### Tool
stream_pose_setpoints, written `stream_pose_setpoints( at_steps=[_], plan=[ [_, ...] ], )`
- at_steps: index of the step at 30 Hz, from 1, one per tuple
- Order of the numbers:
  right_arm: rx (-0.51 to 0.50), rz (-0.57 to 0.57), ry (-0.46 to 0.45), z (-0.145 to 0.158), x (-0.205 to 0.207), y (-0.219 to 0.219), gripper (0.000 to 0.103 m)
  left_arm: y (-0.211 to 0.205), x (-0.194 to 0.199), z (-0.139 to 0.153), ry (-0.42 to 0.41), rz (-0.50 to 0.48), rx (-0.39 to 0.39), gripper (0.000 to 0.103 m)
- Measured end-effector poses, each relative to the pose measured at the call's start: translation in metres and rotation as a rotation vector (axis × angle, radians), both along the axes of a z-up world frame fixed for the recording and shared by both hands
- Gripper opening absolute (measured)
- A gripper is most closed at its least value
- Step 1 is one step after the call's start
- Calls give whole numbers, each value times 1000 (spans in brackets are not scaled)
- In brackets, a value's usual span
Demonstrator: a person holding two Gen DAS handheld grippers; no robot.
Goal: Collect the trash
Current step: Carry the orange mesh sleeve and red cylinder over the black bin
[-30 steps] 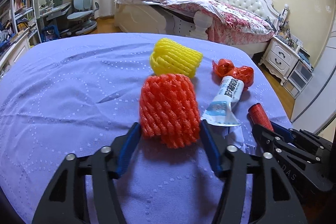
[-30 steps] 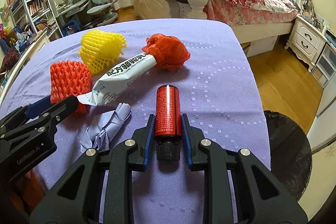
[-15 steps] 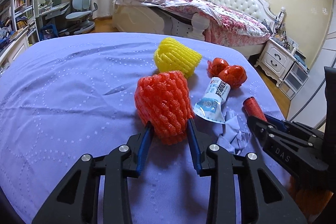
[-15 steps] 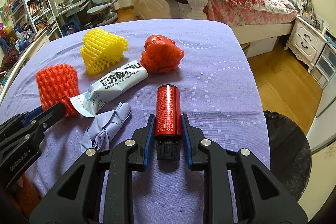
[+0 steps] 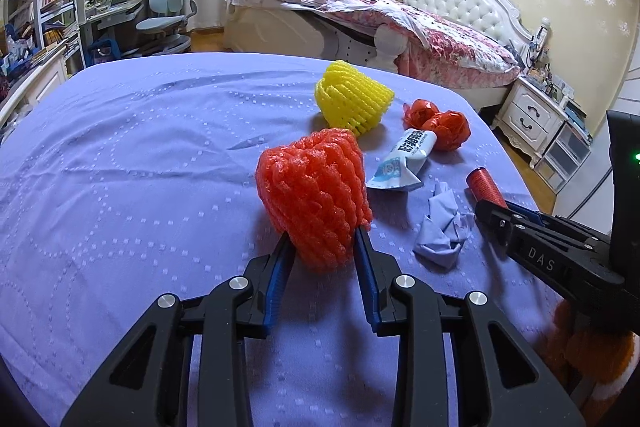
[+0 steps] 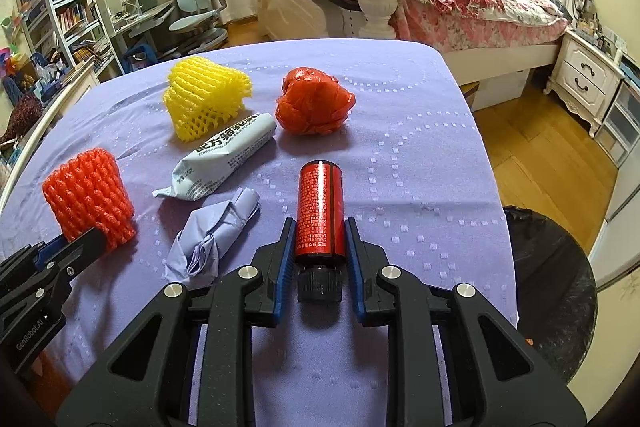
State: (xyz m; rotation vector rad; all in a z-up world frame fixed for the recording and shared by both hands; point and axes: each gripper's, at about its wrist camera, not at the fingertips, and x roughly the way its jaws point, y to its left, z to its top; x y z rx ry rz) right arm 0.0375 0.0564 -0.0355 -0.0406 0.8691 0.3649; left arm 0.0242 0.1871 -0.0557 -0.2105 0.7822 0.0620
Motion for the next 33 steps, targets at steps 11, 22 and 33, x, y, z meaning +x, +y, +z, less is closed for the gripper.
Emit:
stream_pose_setpoints(
  at_steps=[11,22,33],
  plan=[
    [10,4,-23,6,-32,-17,23,-19,-17,5,-18,-38,1,29],
    [12,-55,-39,9,-55,-55,23,-48,-34,10,-37,-95,1,28],
    [9,-178,-54,9,-72,-116,23,-113,-35,17,-69,-241,7,28]
  ],
)
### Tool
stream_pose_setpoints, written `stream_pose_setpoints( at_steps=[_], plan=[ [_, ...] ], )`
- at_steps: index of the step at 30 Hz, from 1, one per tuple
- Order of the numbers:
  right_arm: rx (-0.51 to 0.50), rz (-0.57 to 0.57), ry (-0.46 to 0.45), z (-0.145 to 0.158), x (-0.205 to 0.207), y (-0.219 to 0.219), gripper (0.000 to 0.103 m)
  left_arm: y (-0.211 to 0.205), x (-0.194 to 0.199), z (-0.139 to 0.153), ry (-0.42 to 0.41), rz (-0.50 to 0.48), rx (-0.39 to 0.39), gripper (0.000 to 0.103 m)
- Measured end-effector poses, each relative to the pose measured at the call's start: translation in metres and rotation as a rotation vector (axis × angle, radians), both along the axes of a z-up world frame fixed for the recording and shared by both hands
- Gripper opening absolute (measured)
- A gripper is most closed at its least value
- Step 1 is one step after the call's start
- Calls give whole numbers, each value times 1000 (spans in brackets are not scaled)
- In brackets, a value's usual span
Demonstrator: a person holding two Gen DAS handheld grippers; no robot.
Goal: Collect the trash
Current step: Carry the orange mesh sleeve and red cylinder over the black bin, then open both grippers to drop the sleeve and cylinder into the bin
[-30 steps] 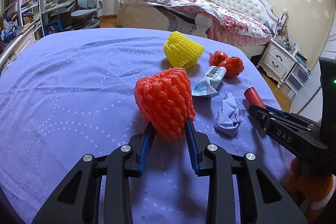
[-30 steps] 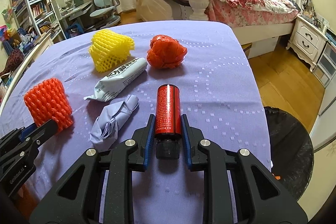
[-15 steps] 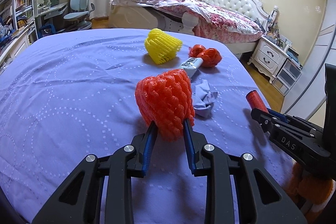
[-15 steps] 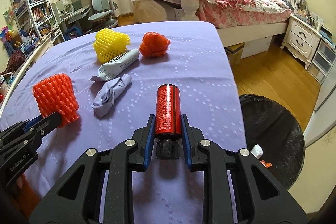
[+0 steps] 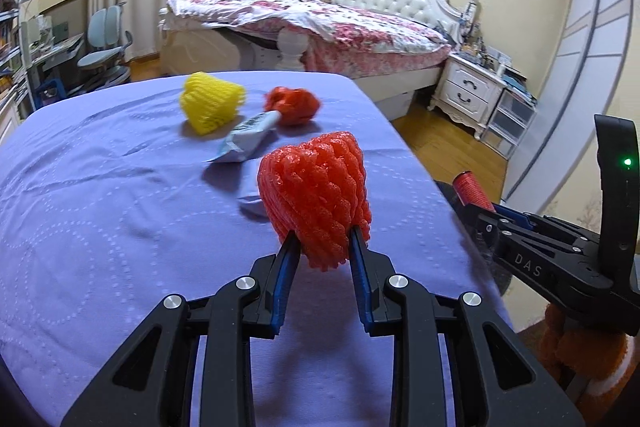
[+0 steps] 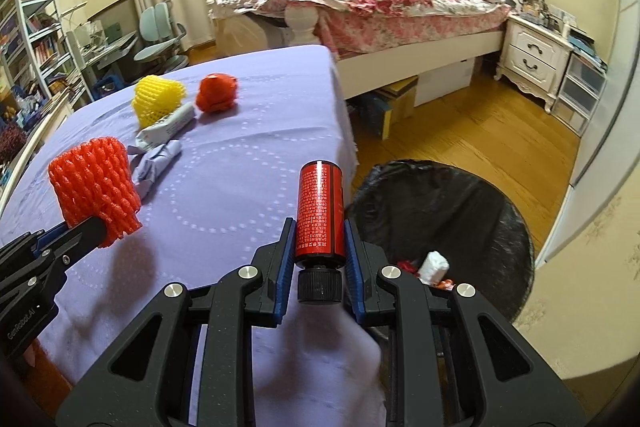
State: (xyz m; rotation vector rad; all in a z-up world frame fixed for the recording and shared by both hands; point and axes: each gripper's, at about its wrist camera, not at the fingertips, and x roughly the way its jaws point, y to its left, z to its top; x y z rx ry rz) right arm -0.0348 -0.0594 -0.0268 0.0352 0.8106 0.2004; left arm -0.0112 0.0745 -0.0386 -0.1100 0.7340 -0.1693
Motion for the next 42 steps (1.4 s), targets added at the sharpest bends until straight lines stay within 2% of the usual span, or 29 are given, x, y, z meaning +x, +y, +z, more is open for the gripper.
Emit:
stream_pose_setpoints(
  at_steps=[6,17,36,39,41,42],
  plan=[
    [7,-75,-1,-3,0,-34,23,-44,12,1,-9,-90,2,28],
    [19,-179,5,-13,11,-85,23,-108,39,-5,-3,-196,38,28],
    [46,-255,43,-38,30,-131,23,-168,67,-22,34,-281,132,30],
    [46,-272,41,-40,31,-134,28,-168,67,-26,46,-275,139,37],
    [44,-286,36,-40,30,-136,43,-165,67,-26,47,-262,129,49],
    [41,-292,33,-40,29,-137,45,-163,67,-25,46,-255,120,52]
  ],
)
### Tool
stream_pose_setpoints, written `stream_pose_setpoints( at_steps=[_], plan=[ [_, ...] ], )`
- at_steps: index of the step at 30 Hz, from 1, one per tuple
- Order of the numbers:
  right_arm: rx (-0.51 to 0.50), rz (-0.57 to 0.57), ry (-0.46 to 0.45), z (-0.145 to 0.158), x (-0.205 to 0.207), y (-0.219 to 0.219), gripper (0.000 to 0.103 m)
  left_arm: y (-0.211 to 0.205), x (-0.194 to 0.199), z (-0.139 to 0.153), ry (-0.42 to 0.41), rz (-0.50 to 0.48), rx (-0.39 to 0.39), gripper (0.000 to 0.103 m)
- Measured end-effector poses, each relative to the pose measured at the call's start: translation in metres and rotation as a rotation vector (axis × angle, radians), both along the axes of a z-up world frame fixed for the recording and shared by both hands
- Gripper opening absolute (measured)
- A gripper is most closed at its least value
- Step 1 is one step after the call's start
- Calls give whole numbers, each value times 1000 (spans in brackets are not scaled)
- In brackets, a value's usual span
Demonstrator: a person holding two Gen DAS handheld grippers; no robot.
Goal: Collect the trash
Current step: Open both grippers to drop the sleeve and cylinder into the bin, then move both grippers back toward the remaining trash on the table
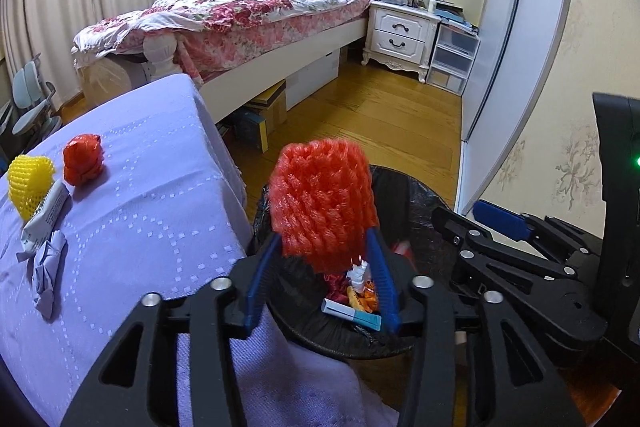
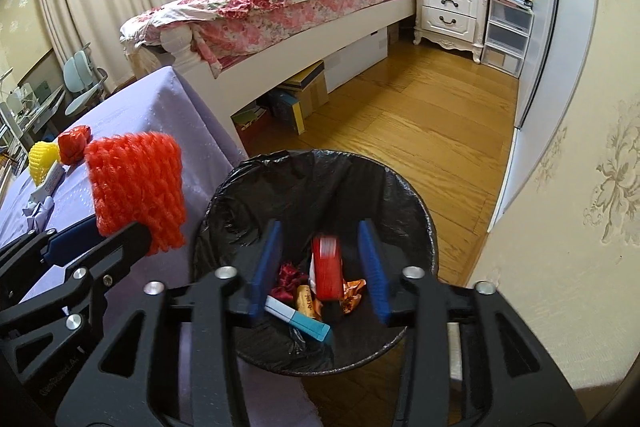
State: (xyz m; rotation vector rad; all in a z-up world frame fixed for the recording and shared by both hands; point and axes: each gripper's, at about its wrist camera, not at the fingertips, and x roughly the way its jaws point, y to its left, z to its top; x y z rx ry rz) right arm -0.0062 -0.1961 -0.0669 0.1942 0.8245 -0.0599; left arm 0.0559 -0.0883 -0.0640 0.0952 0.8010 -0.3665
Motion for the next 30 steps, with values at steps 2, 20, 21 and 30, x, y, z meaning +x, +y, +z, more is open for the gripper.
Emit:
stream_pose_setpoints(
  at_steps=[2,20,21,30],
  plan=[
    [-5,-9,1,0,0,-1,46,3,0,2,-4,14,-15,59],
    [-5,9,-3,7,-8,15,62,62,-10,12,-49,175,22,70],
    [-5,17,-3,8,-8,18,62,69,-11,12,-56,194,34,70],
    [5,119,-10,17,-7,61,63,120,-13,12,-57,319,45,70]
  ],
)
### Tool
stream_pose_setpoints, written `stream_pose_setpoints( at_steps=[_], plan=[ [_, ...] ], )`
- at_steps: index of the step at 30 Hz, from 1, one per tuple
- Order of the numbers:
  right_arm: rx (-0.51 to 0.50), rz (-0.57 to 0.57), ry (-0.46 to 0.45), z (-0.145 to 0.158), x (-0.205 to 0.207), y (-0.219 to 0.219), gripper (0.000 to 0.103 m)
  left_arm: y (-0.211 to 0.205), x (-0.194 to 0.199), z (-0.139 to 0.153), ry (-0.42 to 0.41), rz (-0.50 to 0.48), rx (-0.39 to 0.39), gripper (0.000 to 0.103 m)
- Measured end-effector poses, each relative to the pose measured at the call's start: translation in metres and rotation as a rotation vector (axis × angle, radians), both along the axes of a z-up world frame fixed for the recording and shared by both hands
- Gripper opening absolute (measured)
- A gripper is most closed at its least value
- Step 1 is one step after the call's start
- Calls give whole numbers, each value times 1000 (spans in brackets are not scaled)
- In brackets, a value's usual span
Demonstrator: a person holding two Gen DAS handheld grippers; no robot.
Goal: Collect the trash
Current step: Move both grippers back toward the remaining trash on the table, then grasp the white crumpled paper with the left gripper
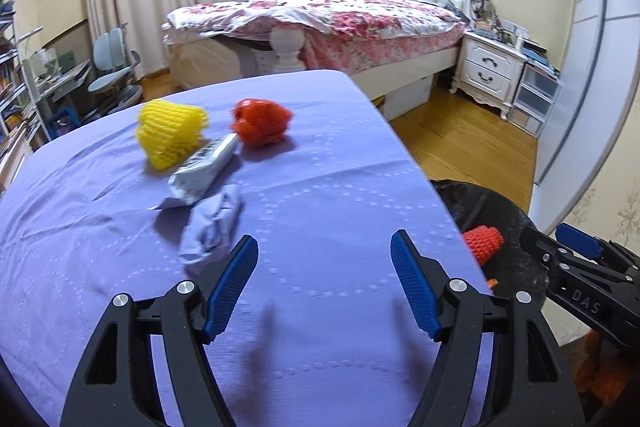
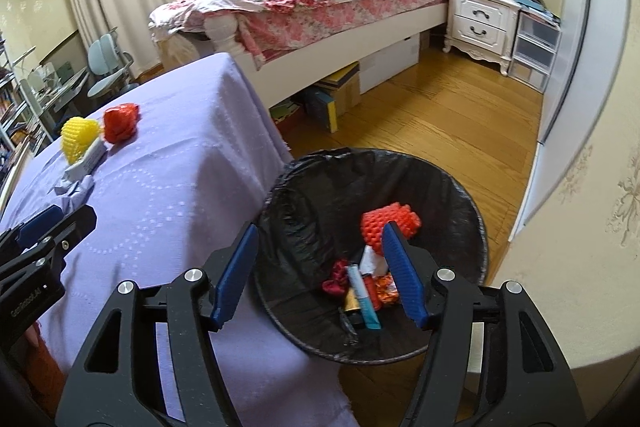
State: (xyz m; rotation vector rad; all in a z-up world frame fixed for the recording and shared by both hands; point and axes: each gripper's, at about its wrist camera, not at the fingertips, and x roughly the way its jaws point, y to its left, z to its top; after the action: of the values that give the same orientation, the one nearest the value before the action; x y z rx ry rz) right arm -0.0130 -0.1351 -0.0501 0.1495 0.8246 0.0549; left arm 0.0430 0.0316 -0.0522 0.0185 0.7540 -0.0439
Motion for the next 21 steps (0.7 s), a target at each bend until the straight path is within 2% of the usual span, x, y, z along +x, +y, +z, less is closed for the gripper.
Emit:
stream_pose_setpoints(
  at_steps=[9,15,21],
  plan=[
    [-4,102,-5,9,5,45,63,40,6,-3,16,102,-2,70],
    [-18,149,-7,15,8,69,63,49,24,-9,64,103,-14,69],
    [-25,196,-11,18,11,91,64,58,32,-12,93,92,-19,49]
  ],
)
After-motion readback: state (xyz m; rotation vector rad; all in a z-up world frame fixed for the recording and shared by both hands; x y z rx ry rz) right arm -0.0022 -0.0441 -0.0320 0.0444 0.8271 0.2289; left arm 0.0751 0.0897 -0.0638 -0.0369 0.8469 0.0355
